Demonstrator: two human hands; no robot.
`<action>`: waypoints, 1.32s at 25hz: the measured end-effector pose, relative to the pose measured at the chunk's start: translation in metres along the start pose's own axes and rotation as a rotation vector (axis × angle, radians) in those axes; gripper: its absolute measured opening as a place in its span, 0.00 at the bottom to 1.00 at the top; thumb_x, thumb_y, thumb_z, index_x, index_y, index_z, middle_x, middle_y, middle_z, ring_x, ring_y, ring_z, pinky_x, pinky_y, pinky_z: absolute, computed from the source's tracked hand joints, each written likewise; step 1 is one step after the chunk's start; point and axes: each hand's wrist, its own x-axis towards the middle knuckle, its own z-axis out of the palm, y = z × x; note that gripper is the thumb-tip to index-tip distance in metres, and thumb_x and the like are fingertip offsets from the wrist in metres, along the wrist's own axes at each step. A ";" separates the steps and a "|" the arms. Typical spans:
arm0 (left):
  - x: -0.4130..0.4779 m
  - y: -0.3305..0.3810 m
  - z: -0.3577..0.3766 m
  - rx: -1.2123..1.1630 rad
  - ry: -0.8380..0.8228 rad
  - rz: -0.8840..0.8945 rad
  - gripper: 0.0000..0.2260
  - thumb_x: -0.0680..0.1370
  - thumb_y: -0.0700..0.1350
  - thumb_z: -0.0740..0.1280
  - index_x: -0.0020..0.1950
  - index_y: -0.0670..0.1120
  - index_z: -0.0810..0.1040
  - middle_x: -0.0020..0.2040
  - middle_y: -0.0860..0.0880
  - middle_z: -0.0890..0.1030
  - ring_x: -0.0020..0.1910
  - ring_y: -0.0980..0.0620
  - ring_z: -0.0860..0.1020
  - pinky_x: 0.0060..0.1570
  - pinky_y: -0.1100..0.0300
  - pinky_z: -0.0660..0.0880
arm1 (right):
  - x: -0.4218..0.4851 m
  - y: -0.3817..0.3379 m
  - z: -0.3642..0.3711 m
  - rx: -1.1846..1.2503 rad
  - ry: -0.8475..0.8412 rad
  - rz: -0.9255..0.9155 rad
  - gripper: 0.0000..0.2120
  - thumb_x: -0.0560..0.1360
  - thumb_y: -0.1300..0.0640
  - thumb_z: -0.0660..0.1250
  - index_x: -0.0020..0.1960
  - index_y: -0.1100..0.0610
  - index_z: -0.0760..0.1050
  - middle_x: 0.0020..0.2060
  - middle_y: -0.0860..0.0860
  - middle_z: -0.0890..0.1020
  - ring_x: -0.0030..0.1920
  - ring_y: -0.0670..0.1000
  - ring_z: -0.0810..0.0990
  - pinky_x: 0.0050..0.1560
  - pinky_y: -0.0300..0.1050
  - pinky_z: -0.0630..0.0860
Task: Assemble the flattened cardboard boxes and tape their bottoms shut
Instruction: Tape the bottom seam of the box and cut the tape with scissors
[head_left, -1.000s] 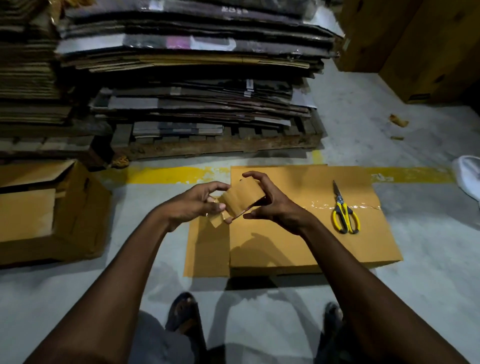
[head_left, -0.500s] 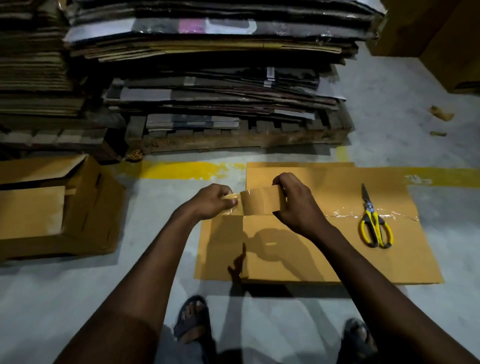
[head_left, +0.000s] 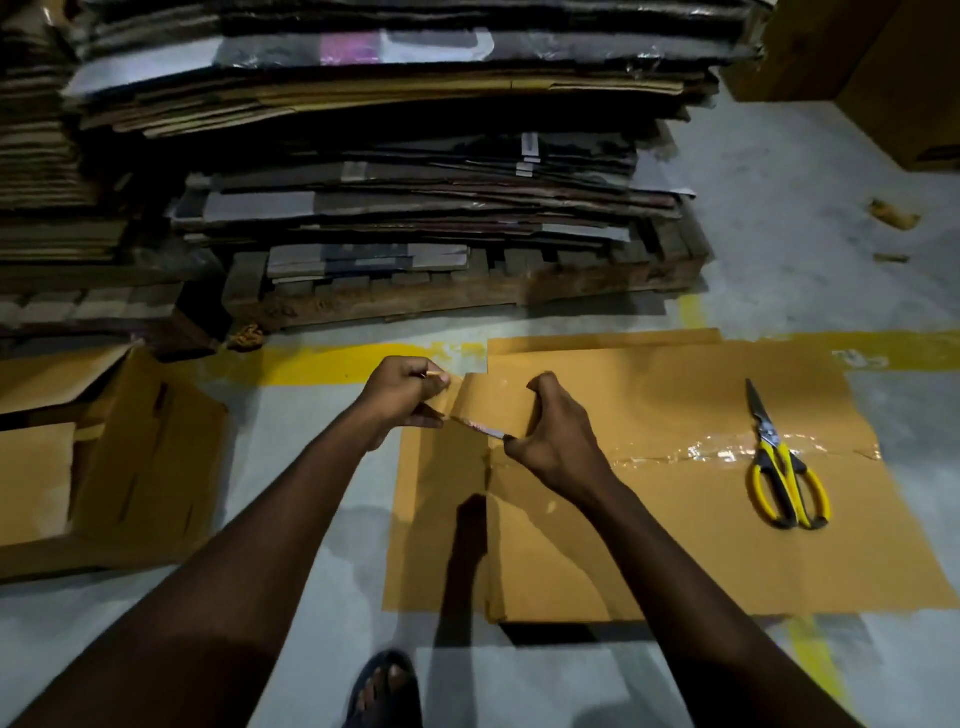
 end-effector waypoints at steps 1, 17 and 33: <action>0.017 0.004 -0.002 0.061 -0.064 0.014 0.07 0.78 0.41 0.68 0.39 0.43 0.77 0.32 0.48 0.75 0.26 0.51 0.77 0.32 0.58 0.80 | 0.004 0.006 0.005 0.035 0.002 0.019 0.27 0.68 0.57 0.77 0.59 0.53 0.64 0.47 0.48 0.72 0.45 0.49 0.73 0.37 0.37 0.67; 0.246 -0.036 0.044 0.577 -0.186 0.341 0.05 0.74 0.35 0.71 0.41 0.44 0.80 0.33 0.51 0.77 0.32 0.58 0.72 0.40 0.61 0.69 | 0.084 0.061 0.075 0.640 0.121 0.216 0.11 0.75 0.59 0.70 0.36 0.52 0.73 0.25 0.41 0.74 0.30 0.41 0.71 0.39 0.47 0.73; 0.253 -0.034 0.052 0.784 -0.141 0.290 0.17 0.73 0.52 0.73 0.59 0.46 0.81 0.56 0.45 0.82 0.57 0.46 0.79 0.56 0.52 0.76 | 0.073 0.059 0.092 0.621 0.228 0.206 0.06 0.74 0.55 0.72 0.40 0.54 0.77 0.28 0.44 0.80 0.31 0.40 0.76 0.38 0.38 0.72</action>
